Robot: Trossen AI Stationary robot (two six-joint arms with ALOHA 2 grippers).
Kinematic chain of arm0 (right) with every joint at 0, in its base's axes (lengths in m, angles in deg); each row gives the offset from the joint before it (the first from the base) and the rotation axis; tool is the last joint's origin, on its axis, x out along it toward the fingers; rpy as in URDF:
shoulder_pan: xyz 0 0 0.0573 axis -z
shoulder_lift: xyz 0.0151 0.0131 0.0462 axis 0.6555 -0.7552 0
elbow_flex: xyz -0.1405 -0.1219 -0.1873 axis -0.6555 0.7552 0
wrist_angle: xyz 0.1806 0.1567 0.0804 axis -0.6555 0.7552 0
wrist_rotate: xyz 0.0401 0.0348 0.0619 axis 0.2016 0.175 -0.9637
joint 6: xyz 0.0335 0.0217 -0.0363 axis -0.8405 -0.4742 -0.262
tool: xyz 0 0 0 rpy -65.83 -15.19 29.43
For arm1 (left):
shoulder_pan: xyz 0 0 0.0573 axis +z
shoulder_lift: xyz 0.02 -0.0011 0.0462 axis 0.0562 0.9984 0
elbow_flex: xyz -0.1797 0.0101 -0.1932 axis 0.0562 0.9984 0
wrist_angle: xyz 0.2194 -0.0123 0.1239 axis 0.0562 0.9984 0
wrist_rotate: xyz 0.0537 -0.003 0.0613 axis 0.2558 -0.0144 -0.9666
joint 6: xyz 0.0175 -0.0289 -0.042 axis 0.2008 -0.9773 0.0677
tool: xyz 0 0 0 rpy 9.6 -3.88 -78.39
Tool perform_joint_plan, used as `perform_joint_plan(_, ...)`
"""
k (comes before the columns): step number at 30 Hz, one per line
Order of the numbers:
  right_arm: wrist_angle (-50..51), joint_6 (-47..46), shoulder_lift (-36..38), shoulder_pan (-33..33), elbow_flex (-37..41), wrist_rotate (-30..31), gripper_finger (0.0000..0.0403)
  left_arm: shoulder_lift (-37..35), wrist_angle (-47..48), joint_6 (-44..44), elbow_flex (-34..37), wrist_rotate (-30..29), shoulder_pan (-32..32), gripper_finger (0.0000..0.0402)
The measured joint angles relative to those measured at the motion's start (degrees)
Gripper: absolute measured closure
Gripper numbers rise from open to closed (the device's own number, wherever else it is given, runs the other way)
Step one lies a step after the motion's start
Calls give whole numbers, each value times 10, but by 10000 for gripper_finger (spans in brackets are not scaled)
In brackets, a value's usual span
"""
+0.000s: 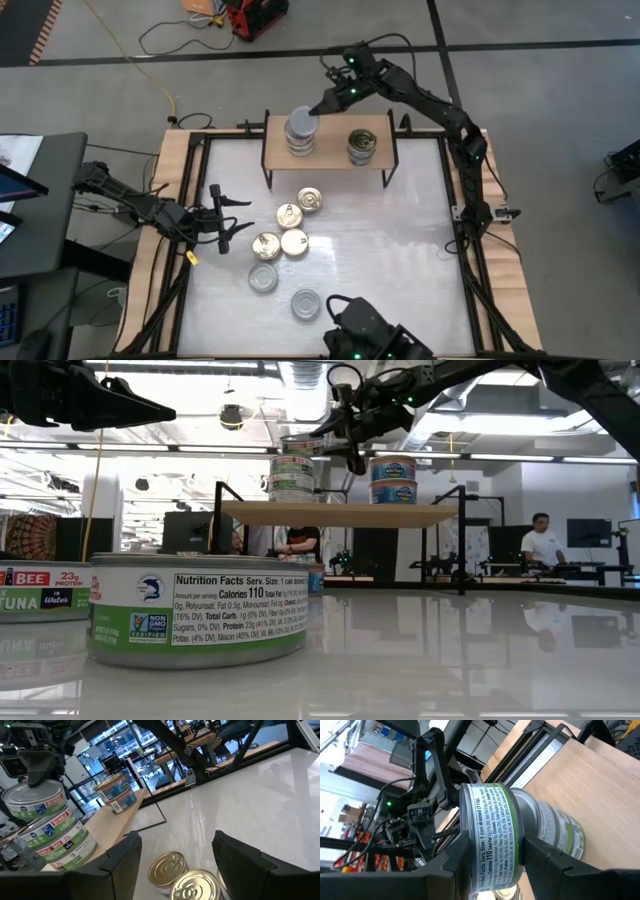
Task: Stack canned seafood by type on shelf
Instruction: Stack the green white tuna can on top of the other green white tuna cans on the shelf
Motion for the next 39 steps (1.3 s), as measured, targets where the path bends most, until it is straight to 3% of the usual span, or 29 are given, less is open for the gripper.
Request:
perform_joint_plan(21, -26, -7, -7, -20, 0, 19, 225, 0, -1, -6, 0, 1, 0, 168)
perform_joint_plan(39, -11, -11, -41, -7, 0, -18, 210, 0, 0, -15, 0, 16, 0, 168)
